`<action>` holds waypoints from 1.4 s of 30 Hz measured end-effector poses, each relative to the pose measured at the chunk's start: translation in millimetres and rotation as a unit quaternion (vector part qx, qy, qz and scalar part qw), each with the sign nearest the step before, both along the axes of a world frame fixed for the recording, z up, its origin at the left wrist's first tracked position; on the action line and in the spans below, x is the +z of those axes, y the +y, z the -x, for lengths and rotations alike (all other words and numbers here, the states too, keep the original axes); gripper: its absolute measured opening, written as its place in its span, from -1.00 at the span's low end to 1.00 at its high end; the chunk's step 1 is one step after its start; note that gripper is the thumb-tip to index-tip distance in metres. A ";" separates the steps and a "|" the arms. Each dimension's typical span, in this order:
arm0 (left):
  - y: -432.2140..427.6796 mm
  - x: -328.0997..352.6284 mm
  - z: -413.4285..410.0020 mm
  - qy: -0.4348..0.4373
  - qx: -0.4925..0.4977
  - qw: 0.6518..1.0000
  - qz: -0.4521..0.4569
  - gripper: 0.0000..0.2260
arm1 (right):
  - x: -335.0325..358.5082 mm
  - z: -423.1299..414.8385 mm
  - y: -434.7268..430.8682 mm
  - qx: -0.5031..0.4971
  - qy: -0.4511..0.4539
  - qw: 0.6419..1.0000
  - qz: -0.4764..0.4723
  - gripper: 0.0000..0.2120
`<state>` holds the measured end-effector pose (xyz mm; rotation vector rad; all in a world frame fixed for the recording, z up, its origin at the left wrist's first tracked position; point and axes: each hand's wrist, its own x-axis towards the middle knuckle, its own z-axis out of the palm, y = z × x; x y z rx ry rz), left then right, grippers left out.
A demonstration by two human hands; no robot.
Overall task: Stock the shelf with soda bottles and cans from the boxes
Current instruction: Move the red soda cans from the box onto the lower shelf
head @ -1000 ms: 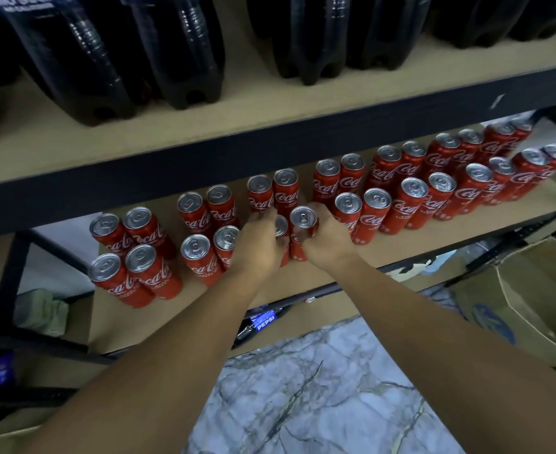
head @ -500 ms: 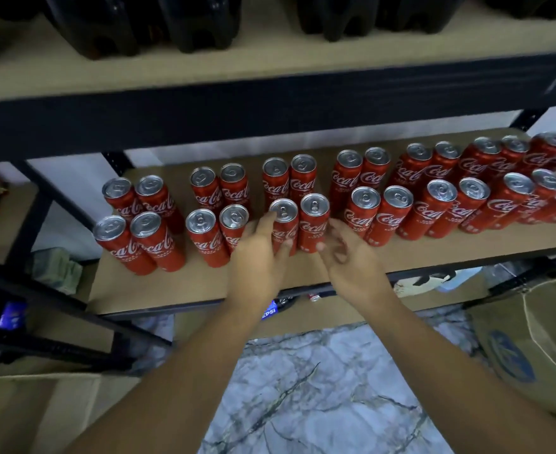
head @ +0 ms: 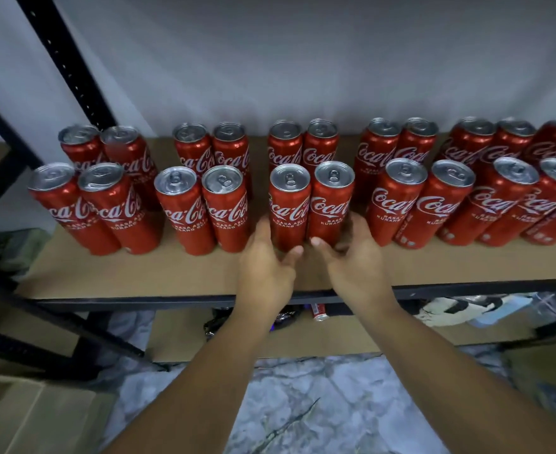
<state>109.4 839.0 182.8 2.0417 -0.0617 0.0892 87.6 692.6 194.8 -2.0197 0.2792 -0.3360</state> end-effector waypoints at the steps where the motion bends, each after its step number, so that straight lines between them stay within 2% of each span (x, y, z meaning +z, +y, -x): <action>1: -1.0 -0.8 -1.6 -0.001 0.009 1.000 0.005 -0.50 | -0.8 -2.3 0.4 -0.009 0.002 1.000 0.006 -0.48; 8: -4.5 -4.8 -4.2 -0.019 0.070 0.997 0.012 -0.58 | 1.7 -2.6 0.8 -0.015 0.021 0.998 0.051 -0.54; 13: -7.0 5.8 1.9 -0.012 0.098 0.995 -0.015 -0.54 | 7.5 0.5 0.9 -0.003 0.026 0.998 0.051 -0.53; 18: -4.6 21.0 19.4 -0.011 0.087 0.996 -0.030 -0.51 | 19.8 15.8 -7.1 0.035 0.034 0.997 0.056 -0.47; 23: -13.6 35.7 59.4 -0.024 0.044 0.998 -0.049 -0.60 | 38.3 56.1 -30.8 0.038 0.074 0.994 0.069 -0.46; 28: -56.0 48.8 79.5 -0.059 -0.037 0.990 -0.125 -0.62 | 58.0 88.4 -73.2 0.026 0.078 0.994 0.075 -0.52; 34: -110.4 73.5 83.6 -0.081 -0.104 0.979 -0.157 -0.60 | 74.5 106.0 -120.1 0.036 0.104 0.989 0.098 -0.51; 39: -130.5 92.8 78.8 -0.081 -0.090 0.980 -0.160 -0.56 | 89.8 104.0 -143.1 0.044 0.107 0.988 0.107 -0.54; 42: -134.9 96.6 71.6 -0.066 -0.062 0.987 -0.134 -0.50 | 90.0 90.2 -148.4 0.033 0.134 0.988 0.076 -0.51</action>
